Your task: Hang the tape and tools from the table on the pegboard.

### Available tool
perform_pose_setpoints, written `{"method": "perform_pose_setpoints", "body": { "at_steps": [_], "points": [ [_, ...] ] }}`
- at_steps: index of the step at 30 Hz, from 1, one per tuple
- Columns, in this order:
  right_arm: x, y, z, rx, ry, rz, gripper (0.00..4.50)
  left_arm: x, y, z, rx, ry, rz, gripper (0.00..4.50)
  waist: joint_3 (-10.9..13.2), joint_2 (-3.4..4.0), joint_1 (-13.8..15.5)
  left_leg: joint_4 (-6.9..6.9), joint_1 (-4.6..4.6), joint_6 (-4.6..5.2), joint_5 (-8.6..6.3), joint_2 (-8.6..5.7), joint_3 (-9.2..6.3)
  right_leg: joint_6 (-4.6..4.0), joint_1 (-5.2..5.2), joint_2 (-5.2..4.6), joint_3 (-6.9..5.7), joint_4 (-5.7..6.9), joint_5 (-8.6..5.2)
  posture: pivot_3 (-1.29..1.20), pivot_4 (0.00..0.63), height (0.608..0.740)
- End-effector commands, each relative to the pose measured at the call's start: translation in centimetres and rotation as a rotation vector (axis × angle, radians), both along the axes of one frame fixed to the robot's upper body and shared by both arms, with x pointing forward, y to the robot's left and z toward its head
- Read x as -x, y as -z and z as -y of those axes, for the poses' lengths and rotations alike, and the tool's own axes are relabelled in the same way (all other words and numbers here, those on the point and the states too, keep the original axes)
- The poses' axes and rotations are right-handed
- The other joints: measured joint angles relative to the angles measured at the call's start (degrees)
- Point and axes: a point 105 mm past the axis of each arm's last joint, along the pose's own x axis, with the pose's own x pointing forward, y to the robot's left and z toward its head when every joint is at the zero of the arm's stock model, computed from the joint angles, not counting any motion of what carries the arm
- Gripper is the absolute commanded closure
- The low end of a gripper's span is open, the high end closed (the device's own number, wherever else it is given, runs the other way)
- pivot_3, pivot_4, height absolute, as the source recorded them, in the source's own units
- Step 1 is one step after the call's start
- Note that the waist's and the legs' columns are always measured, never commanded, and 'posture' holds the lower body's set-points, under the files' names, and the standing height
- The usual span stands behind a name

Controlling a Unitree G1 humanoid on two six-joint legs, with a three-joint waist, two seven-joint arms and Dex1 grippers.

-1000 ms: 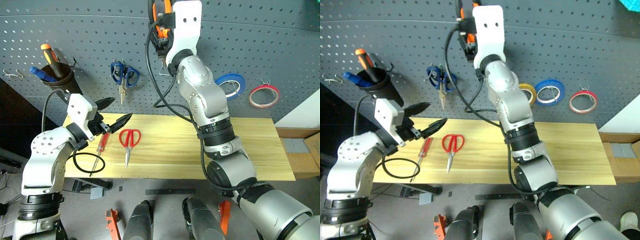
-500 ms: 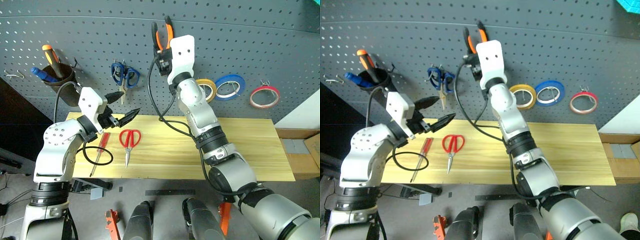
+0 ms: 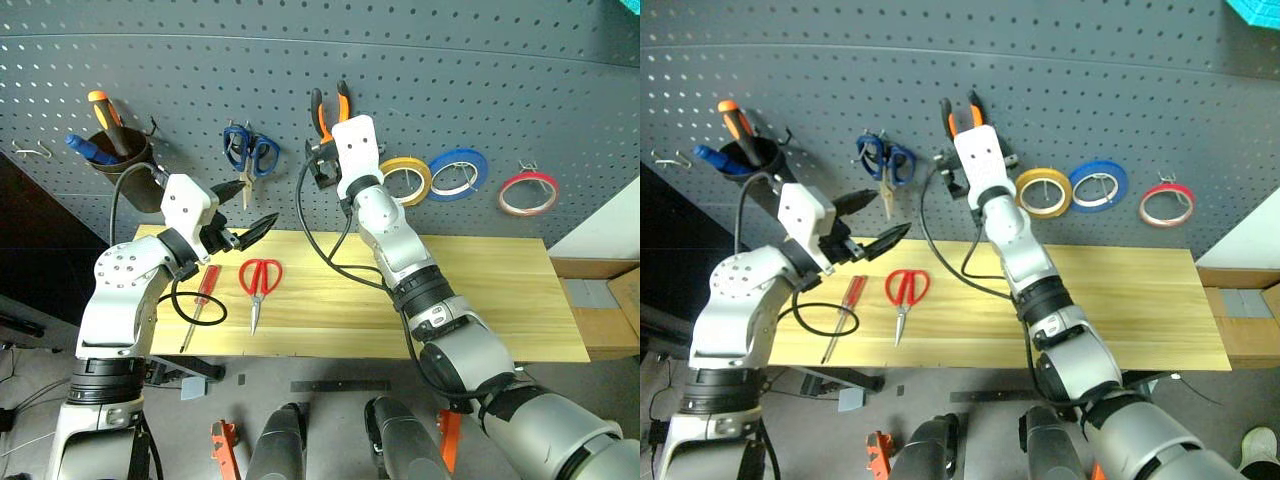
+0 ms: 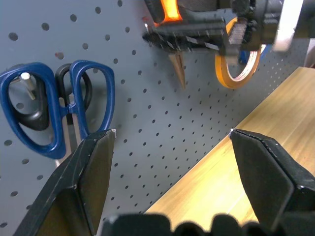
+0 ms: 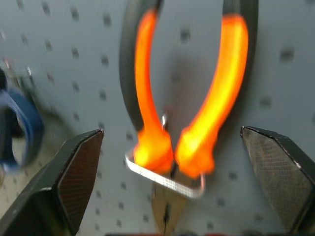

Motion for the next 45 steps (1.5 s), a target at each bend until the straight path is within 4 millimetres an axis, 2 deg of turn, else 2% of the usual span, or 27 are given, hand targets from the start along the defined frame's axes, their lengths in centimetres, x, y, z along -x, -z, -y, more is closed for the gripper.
{"method": "perform_pose_setpoints", "body": {
  "at_steps": [1, 4, 5, 9, 14, 17, 24, 30, 35, 38, 45],
  "points": [
    [0.9, 0.6, -0.1, 0.062, -0.027, -0.037, 0.03, -0.2, 0.2, -0.5, 0.002, -0.065, -0.009, 0.51, 0.0, 0.01, 0.0, 0.0, 0.0, 0.0, 0.0, 0.0, 0.0, 0.0, 0.0, 0.0, 0.0, 0.0, 0.0, 0.03, 0.171, 0.74],
    [1.9, 2.0, -0.3, 0.081, -0.081, -0.115, 0.03, -0.3, 1.6, -1.3, 0.009, -0.128, -0.076, 0.51, 0.0, 0.01, -0.1, 0.0, 0.0, 0.01, 0.0, 0.0, 0.01, 0.0, -0.01, 0.0, 0.02, 0.03, 0.0, 0.02, 0.177, 0.74],
    [2.5, 2.5, -0.5, 0.078, -0.114, -0.151, 0.03, -0.3, 2.7, -1.8, 0.009, -0.171, -0.133, 0.51, 0.0, 0.01, -0.3, 0.0, 0.01, 0.02, 0.0, 0.01, 0.02, 0.0, -0.02, 0.0, 0.03, 0.04, 0.0, 0.02, 0.179, 0.74],
    [5.9, 4.7, -1.6, 0.091, -0.307, -0.312, 0.03, 0.6, 9.3, -4.3, -0.063, -0.398, -0.427, 0.51, -0.1, 0.06, -0.5, -0.02, 0.06, 0.03, -0.01, 0.03, -0.01, 0.01, -0.01, 0.02, 0.05, 0.09, -0.01, 0.01, 0.189, 0.74],
    [10.2, 6.5, -2.6, 0.172, -0.531, -0.463, 0.03, 1.4, 13.9, -6.7, -0.031, -0.628, -0.631, 0.51, -0.1, 0.05, 0.0, 0.1, 0.05, 0.04, 0.01, 0.04, -0.15, 0.01, 0.05, 0.02, -0.1, 0.17, -0.01, -0.01, 0.198, 0.74],
    [11.3, 7.1, -2.4, 0.198, -0.585, -0.519, 0.03, 1.6, 16.0, -6.6, -0.009, -0.697, -0.72, 0.51, -0.1, 0.02, 0.2, 0.2, 0.14, 0.09, 0.05, -0.01, -0.34, 0.01, 0.31, -0.02, -0.32, 0.17, -0.02, -0.01, 0.202, 0.74],
    [11.7, 7.2, -2.1, 0.243, -0.609, -0.533, 0.03, 0.1, 18.5, -4.2, -0.009, -0.715, -0.813, 0.51, -0.1, 0.02, 0.3, 0.15, 0.72, 0.08, 0.08, -0.05, -0.64, -0.02, 1.2, -0.04, -0.81, -0.21, -0.01, -0.02, 0.207, 0.74],
    [11.7, 7.1, -2.2, 0.252, -0.604, -0.528, 0.03, -1.7, 19.3, -3.2, 0.009, -0.755, -0.826, 0.51, -0.1, 0.02, 0.2, -0.01, 0.78, 0.07, 0.08, -0.05, -0.61, -0.03, 1.22, -0.05, -0.81, -0.37, 0.0, -0.03, 0.212, 0.74],
    [11.8, 7.0, -2.1, 0.251, -0.599, -0.526, 0.03, -2.0, 20.2, -2.1, 0.021, -0.736, -0.859, 0.51, -0.1, 0.02, 0.1, -0.06, 0.76, 0.06, 0.07, -0.04, -0.6, -0.03, 1.23, -0.12, -0.82, -0.49, 0.0, -0.04, 0.215, 0.74],
    [11.8, 7.0, -2.0, 0.251, -0.596, -0.526, 0.0, -2.2, 20.2, -2.1, 0.036, -0.739, -0.858, 1.09, -0.1, 0.02, 0.0, -0.05, 0.77, 0.07, 0.07, -0.04, -0.61, -0.03, 1.26, -0.15, -0.82, -0.5, 0.0, -0.04, 0.216, 0.74],
    [11.6, 6.6, -1.6, 0.243, -0.586, -0.526, 0.0, -2.2, 20.1, -1.6, 0.041, -0.69, -0.831, 3.41, -0.1, 0.02, -0.2, -0.05, 0.78, 0.07, 0.07, -0.04, -0.61, -0.02, 1.27, -0.14, -0.83, -0.5, 0.0, -0.05, 0.216, 0.74]
  ]
}}
